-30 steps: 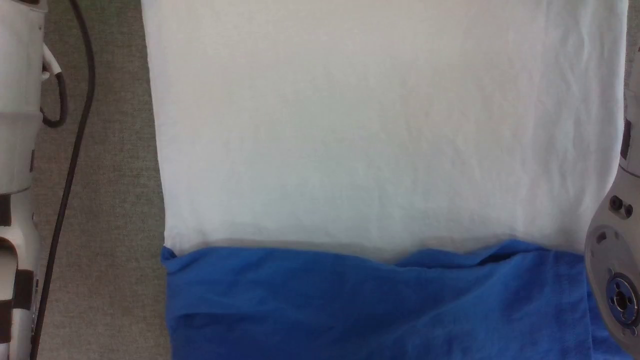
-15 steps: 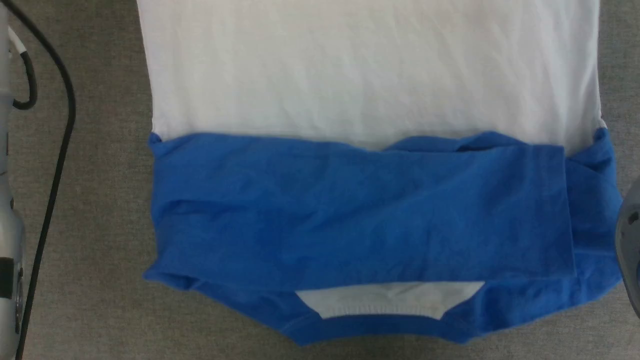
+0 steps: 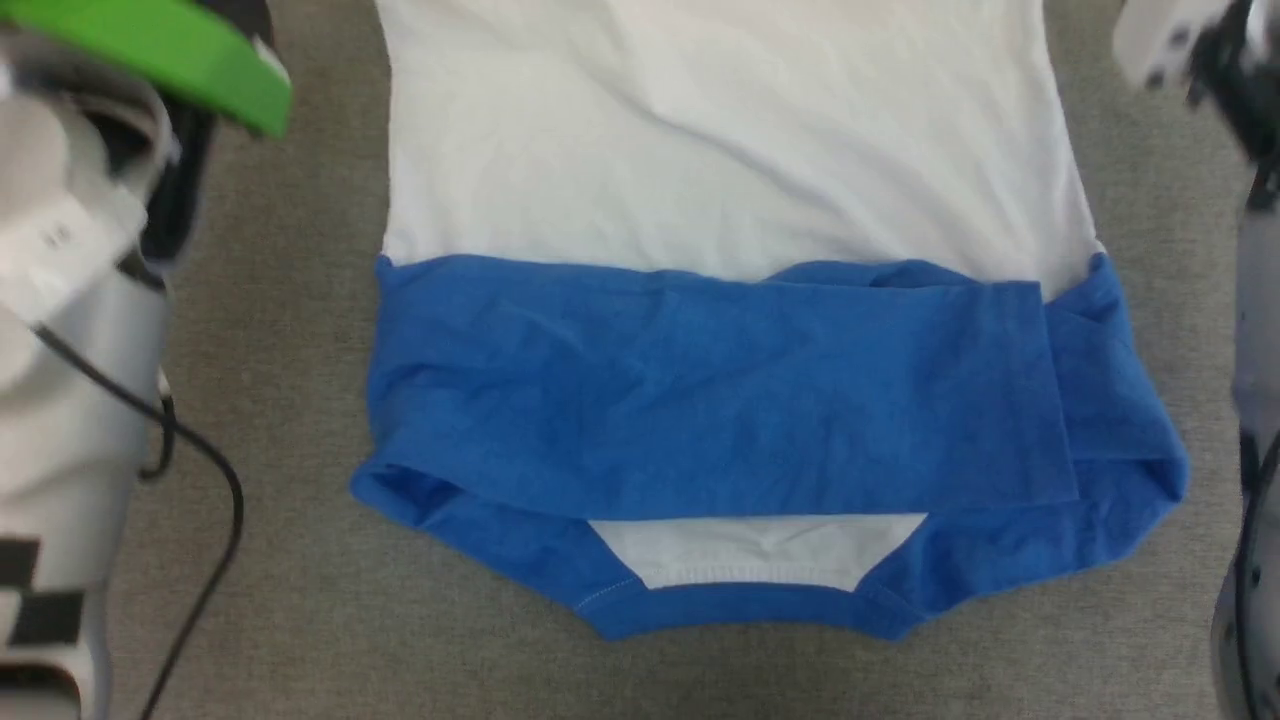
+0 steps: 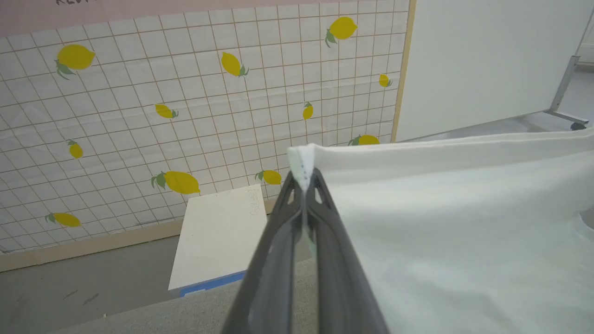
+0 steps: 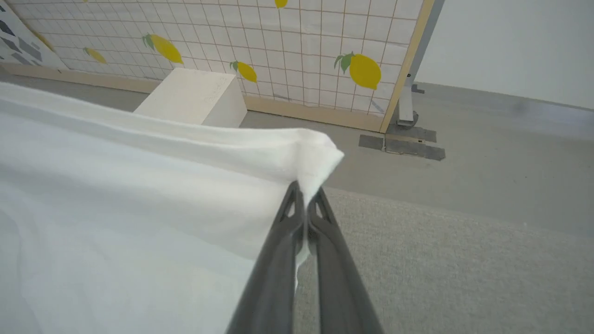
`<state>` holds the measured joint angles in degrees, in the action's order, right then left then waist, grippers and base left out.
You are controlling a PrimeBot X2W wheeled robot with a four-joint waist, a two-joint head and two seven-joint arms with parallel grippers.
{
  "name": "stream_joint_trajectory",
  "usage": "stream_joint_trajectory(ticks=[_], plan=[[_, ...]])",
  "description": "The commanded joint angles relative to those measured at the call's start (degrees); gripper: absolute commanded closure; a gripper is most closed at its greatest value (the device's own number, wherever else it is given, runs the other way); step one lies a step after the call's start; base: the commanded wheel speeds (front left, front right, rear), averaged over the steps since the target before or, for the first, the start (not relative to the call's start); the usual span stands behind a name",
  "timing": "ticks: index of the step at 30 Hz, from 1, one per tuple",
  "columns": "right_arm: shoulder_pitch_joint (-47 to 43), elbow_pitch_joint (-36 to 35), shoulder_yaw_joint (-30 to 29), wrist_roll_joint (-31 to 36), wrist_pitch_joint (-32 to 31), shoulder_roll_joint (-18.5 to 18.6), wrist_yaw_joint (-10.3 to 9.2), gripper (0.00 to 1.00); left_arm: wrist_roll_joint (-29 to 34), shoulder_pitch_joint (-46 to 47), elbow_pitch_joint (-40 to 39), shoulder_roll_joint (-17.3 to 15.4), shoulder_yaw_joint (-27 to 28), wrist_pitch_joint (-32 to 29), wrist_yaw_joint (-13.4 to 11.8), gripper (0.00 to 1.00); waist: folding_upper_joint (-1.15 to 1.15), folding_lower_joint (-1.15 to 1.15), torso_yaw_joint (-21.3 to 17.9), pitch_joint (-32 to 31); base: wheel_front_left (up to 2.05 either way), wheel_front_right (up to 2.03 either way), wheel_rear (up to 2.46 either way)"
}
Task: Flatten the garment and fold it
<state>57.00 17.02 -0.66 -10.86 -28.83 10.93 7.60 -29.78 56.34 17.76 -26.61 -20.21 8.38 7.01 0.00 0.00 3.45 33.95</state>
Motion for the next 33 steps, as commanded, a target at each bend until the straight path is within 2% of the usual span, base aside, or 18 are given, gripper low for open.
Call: stream_joint_trajectory(ticks=[1, 7, 13, 14, 17, 21, 25, 30, 33], plan=[[-3.6, -1.4, -0.5, -1.6, 0.7, 0.4, -0.11, 1.00, 0.2, -3.1, -0.9, -0.9, -0.2, 0.9, -0.4, 1.00, 0.00, 0.00, 0.5, -6.5, 0.00, 0.00, 0.00], [-21.0, -7.2, -3.2, -7.9, 0.9, -2.2, -0.11, 1.00, -2.0, -18.6, -5.6, -1.1, 0.0, 3.2, -2.9, 1.00, 0.00, 0.00, -0.2, -13.9, 0.00, 0.00, 0.00], [-34.6, -11.1, -6.9, -11.4, 1.9, -5.6, -0.11, 1.00, -5.6, -32.8, -9.9, 1.1, 0.1, 3.9, -6.3, 1.00, 0.00, 0.00, -0.6, -19.9, 0.00, 0.00, 0.00], [-39.7, -12.5, -8.6, -12.8, 2.3, -6.8, -0.11, 1.00, -7.1, -38.5, -11.0, 2.0, 0.1, 4.2, -7.6, 1.00, 0.00, 0.00, -1.0, -22.4, 0.00, 0.00, 0.00], [-44.1, -13.5, -9.3, -13.3, 2.6, -7.5, -0.11, 1.00, -8.4, -43.9, -11.8, 2.6, 0.1, 4.2, -8.9, 1.00, 0.00, 0.00, -1.6, -24.4, 0.00, 0.00, 0.00], [-48.4, -14.0, -11.2, -14.1, 3.2, -7.9, -0.11, 1.00, -9.6, -49.1, -12.5, 3.4, -0.2, 4.2, -10.3, 1.00, 0.00, 0.00, -1.8, -26.3, 0.00, 0.00, 0.00], [-52.4, -13.9, -13.3, -16.1, 4.0, -8.0, -0.11, 1.00, -10.7, -52.0, -13.1, 4.3, -1.4, 3.0, -10.7, 1.00, 0.00, 0.00, -1.5, -27.2, 0.00, 0.00, 0.00], [-56.3, -12.9, -13.0, -17.4, 4.9, -8.0, -0.11, 1.00, -11.8, -53.2, -12.1, 4.8, -3.1, 0.3, -10.4, 1.00, 0.00, 0.00, -1.5, -27.5, 0.00, 0.00, 0.00], [-57.5, -12.2, -12.0, -15.8, 5.0, -8.0, -0.11, 1.00, -12.2, -54.0, -10.4, 4.4, -3.6, -2.8, -12.0, 1.00, 0.00, 0.00, -1.8, -27.5, 0.00, 0.00, 0.00]])
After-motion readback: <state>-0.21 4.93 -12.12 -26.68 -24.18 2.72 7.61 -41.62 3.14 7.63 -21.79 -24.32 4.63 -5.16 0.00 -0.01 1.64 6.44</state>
